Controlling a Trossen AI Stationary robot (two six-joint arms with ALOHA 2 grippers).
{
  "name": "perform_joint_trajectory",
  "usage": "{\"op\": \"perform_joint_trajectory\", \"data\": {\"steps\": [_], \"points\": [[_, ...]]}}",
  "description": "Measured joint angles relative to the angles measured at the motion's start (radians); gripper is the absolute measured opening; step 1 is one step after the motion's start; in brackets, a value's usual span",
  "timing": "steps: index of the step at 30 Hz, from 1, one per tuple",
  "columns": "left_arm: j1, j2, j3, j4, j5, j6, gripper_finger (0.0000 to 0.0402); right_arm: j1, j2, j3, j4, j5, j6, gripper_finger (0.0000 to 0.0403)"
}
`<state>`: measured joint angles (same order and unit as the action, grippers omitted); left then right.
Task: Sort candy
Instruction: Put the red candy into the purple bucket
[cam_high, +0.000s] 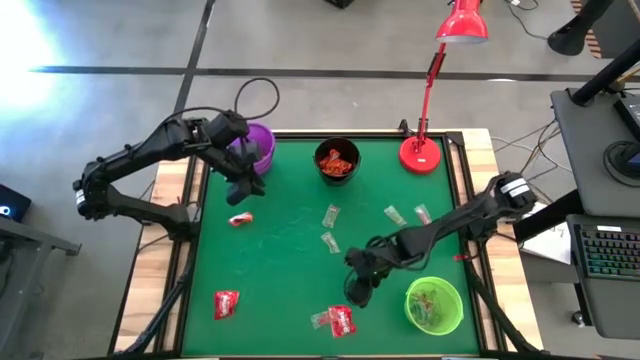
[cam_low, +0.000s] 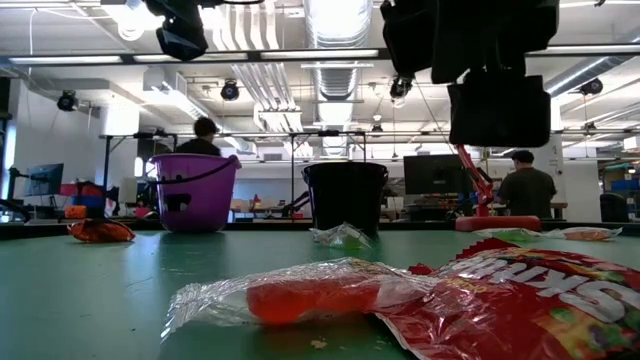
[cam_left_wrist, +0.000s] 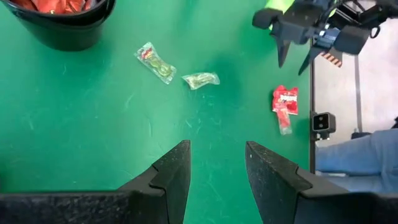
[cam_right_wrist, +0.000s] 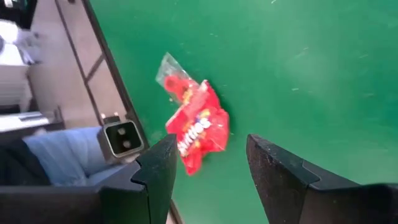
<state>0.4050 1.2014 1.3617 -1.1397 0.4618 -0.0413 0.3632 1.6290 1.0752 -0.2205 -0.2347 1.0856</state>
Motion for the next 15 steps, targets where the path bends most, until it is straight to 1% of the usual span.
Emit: {"op": "perform_joint_trajectory", "data": {"steps": [4, 8, 15], "points": [[-0.031, -0.007, 0.0, 0.0, 0.0, 0.014, 0.0135, 0.022, 0.057, 0.0, 0.077, 0.011, 0.045, 0.0185], [-0.061, -0.017, 0.0, -0.006, 0.0, 0.038, 0.0135, 0.03, 0.107, 0.0, 0.077, 0.052, 0.136, 0.0185], [-0.103, -0.051, -0.001, -0.021, -0.001, 0.093, 0.0135, 0.043, 0.145, 0.0, 0.091, 0.055, 0.244, 0.0185]]}}
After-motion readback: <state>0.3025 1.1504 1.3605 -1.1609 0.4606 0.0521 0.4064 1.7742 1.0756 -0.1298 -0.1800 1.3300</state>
